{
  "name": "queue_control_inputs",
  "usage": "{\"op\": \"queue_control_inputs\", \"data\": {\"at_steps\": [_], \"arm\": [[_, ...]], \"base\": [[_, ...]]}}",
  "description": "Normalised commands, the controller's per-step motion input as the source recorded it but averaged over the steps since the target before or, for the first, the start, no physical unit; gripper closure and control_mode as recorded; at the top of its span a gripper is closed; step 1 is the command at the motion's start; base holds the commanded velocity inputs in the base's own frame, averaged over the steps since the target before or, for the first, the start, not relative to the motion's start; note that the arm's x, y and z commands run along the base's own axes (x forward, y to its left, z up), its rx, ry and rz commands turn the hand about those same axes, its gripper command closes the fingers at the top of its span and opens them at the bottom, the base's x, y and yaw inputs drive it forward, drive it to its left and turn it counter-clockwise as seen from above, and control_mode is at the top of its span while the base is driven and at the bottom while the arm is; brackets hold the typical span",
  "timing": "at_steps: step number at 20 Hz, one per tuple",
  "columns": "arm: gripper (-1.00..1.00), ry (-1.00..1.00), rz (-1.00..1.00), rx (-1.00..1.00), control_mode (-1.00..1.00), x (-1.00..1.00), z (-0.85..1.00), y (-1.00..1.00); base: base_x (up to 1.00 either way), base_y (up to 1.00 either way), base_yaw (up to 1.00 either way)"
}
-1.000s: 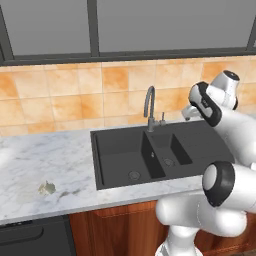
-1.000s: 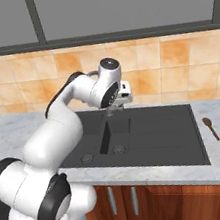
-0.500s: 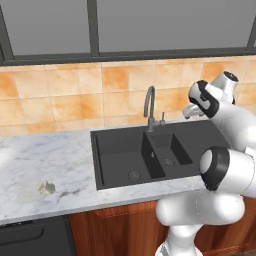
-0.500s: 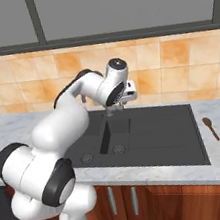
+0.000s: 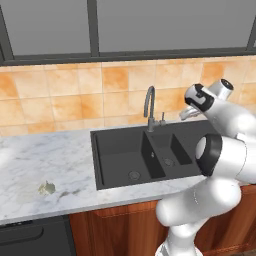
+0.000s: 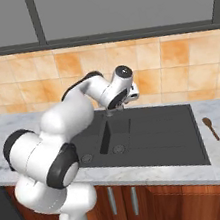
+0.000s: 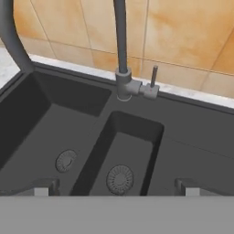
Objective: Turn on the sink faucet. Then move the garlic from the counter to the sink. Turn off the sink. Move the vegetable from the sink to the pot next to the stove. Finally move the pot to the front center burner.
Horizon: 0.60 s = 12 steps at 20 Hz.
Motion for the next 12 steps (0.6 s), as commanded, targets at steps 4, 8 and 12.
{"op": "queue_control_inputs", "data": {"at_steps": [4, 8, 12], "arm": [[-1.00, -0.03, 0.05, 0.00, -1.00, 0.52, -0.25, 0.00], [-1.00, -0.14, 0.09, 0.01, -1.00, 0.38, -0.26, -0.01], [-1.00, -0.14, 0.10, 0.02, -1.00, 0.19, -0.27, -0.07]], "base": [[0.00, 0.00, 0.00], [0.00, 0.00, 0.00], [0.00, 0.00, 0.00]]}}
